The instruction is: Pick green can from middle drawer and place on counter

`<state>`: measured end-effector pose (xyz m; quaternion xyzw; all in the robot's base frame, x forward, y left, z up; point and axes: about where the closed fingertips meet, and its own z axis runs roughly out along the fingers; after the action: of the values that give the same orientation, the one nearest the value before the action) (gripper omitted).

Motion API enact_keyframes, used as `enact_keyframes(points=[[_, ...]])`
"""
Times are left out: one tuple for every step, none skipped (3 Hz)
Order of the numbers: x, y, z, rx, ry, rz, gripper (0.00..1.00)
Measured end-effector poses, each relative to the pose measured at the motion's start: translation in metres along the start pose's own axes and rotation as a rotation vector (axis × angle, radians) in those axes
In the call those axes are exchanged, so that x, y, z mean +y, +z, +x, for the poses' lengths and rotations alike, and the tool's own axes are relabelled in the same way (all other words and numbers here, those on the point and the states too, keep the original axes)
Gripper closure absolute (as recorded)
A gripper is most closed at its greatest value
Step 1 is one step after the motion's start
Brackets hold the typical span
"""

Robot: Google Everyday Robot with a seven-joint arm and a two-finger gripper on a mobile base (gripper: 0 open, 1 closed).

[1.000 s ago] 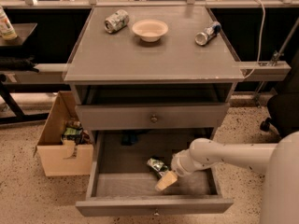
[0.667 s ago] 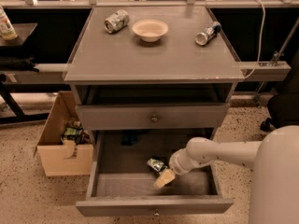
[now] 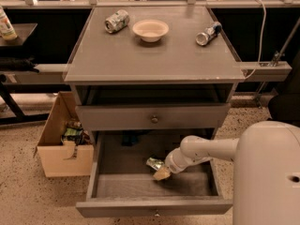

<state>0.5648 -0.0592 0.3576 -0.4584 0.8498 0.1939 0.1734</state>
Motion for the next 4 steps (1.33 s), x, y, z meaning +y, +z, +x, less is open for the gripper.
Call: enact_keyframes(points=[[0.014,-0.024,-0.011,-0.052,-0.055,-0.011,0.70],[0.043,-0.110,-0.042,-0.184,-0.210,-0.039,0.99],[0.059,-0.177,-0.060,-0.265,-0.354,-0.080,1.00],[0.076,-0.226,-0.069,-0.312,-0.485,-0.145,1.00]])
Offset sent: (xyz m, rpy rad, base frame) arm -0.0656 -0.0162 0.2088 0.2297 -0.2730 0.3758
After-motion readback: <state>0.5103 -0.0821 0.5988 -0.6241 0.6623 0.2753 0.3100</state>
